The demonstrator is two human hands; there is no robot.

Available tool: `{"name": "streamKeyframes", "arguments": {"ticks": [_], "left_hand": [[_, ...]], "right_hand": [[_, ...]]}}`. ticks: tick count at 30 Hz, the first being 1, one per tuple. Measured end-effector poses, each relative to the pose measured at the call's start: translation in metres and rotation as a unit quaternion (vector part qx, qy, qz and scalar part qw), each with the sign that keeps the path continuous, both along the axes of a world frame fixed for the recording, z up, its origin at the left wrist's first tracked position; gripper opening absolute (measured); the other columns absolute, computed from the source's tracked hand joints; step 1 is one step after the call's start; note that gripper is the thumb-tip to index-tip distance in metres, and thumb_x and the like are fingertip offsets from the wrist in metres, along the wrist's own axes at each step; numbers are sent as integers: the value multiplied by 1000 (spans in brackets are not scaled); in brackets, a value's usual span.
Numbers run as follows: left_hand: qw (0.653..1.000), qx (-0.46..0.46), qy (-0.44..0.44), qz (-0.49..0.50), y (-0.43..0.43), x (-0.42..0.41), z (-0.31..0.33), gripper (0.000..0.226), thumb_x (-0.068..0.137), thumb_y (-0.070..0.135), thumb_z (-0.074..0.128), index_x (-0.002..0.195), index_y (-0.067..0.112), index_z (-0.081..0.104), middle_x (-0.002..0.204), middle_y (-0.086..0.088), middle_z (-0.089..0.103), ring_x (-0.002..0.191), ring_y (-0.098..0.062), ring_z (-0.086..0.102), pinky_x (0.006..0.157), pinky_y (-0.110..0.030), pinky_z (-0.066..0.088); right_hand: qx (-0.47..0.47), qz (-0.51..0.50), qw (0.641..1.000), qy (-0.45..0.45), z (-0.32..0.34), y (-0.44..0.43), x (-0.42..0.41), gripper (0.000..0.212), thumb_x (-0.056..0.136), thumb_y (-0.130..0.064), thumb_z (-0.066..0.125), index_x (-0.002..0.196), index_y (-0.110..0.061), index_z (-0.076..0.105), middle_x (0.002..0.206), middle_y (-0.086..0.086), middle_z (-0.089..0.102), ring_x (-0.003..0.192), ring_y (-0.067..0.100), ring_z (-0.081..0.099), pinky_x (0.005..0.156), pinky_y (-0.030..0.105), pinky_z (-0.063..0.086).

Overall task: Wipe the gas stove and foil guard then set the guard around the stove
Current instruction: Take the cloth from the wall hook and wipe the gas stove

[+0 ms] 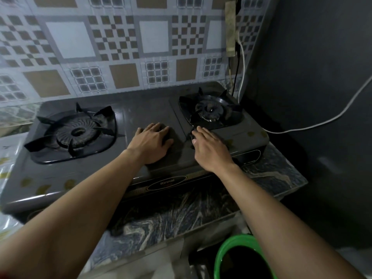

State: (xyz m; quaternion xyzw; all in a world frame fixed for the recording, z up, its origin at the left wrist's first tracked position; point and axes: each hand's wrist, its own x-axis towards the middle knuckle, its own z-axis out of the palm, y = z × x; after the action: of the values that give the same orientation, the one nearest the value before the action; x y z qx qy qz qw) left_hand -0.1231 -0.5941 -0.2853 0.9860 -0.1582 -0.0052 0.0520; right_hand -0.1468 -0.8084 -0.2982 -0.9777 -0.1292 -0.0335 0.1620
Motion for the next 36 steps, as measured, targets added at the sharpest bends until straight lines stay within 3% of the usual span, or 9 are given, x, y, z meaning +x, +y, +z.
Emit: {"name": "streamKeyframes", "arguments": {"ticks": [6, 17, 25, 30, 33, 36], "left_hand": [[999, -19, 22, 15, 1, 1, 10, 65, 90, 62, 40, 147, 30, 41, 152, 0, 43, 137, -28, 43, 109, -51, 38], [999, -22, 22, 15, -1, 3, 22, 61, 87, 62, 51, 141, 34, 46, 139, -1, 54, 120, -31, 56, 93, -45, 48], [998, -28, 33, 37, 0, 15, 27, 49, 87, 61, 54, 128, 35, 57, 124, -2, 60, 105, -30, 61, 80, -38, 50], [997, -34, 34, 64, 4, 33, 32, 59, 84, 58, 63, 136, 29, 55, 135, -4, 55, 117, -31, 57, 92, -45, 51], [994, -8, 62, 94, 6, 44, 33, 76, 78, 64, 66, 144, 32, 47, 147, -6, 45, 130, -34, 48, 105, -46, 44], [988, -13, 115, 100, 5, 50, 32, 78, 80, 64, 64, 147, 30, 43, 141, -7, 48, 127, -34, 50, 108, -41, 40]], "right_hand": [[5, -7, 1000, -12, -4, -17, 1, 47, 105, -28, 30, 149, -12, 37, 160, 5, 28, 149, 17, 20, 119, 29, 13], [3, -129, 992, -7, -3, -112, 14, 45, 104, -22, 34, 144, -5, 42, 156, 12, 35, 147, 23, 26, 120, 38, 21], [22, -175, 984, 5, 9, -138, 31, 44, 104, -22, 35, 144, -7, 43, 157, 9, 34, 146, 23, 27, 117, 35, 22], [73, -193, 978, 14, 10, -153, 43, 37, 102, -26, 41, 137, -19, 47, 147, 5, 47, 132, 27, 45, 100, 36, 38], [83, -183, 979, 18, 10, -166, 58, 40, 102, -25, 42, 140, -18, 51, 156, 1, 38, 141, 21, 36, 110, 31, 30], [102, -162, 981, 29, 11, -176, 76, 41, 103, -23, 42, 142, -17, 51, 158, 0, 33, 145, 17, 29, 114, 24, 21]]}}
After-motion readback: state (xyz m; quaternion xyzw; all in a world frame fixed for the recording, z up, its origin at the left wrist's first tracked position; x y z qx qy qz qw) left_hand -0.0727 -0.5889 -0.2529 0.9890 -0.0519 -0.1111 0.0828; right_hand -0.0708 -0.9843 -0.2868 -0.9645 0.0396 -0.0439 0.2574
